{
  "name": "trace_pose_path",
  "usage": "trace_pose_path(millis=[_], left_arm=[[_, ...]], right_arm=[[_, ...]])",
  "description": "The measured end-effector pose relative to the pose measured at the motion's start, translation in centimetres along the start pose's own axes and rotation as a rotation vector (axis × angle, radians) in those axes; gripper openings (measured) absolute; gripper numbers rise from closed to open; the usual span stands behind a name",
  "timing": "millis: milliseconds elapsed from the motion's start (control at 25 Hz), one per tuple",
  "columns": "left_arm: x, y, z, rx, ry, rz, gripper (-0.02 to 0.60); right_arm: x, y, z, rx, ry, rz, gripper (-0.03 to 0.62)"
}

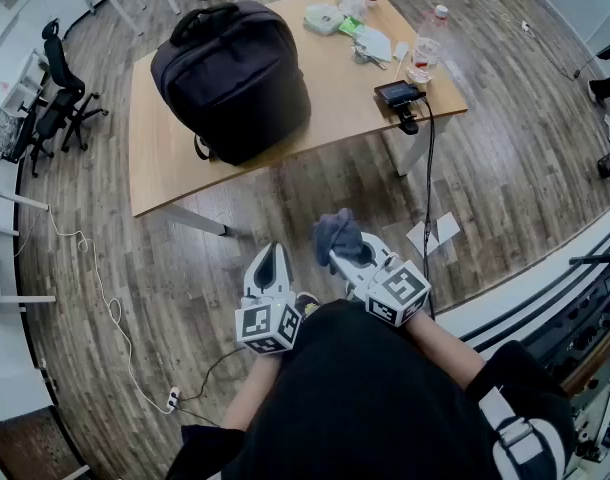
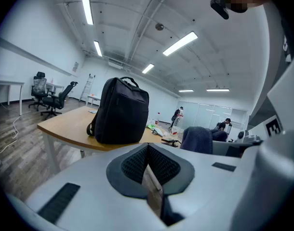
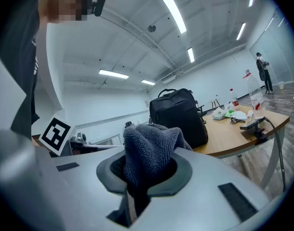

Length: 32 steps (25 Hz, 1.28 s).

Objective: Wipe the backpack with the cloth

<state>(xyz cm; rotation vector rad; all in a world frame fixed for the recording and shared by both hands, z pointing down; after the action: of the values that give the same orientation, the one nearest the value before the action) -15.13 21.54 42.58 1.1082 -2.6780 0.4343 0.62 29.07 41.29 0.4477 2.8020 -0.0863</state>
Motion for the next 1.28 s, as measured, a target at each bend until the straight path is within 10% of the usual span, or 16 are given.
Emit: trace_pose_path(millis=[1280], left_arm=[[8.3, 0.7, 0.5, 0.033, 0.091, -0.004, 0.014]], right_arm=[[3.3, -5.3, -0.6, 0.038, 0.101, -0.095, 0.051]])
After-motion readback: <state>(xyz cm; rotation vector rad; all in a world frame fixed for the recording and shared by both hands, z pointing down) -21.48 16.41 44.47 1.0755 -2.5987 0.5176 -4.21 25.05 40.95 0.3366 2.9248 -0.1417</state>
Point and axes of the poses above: the fingertips, and each gripper's own axes: y backward along the fingers, x to its left, z out of its top, the point moved 7 cm from there along y, backward along the fingers, and after that the axes turned 6 degrees about -x, right-handed, at the moved point
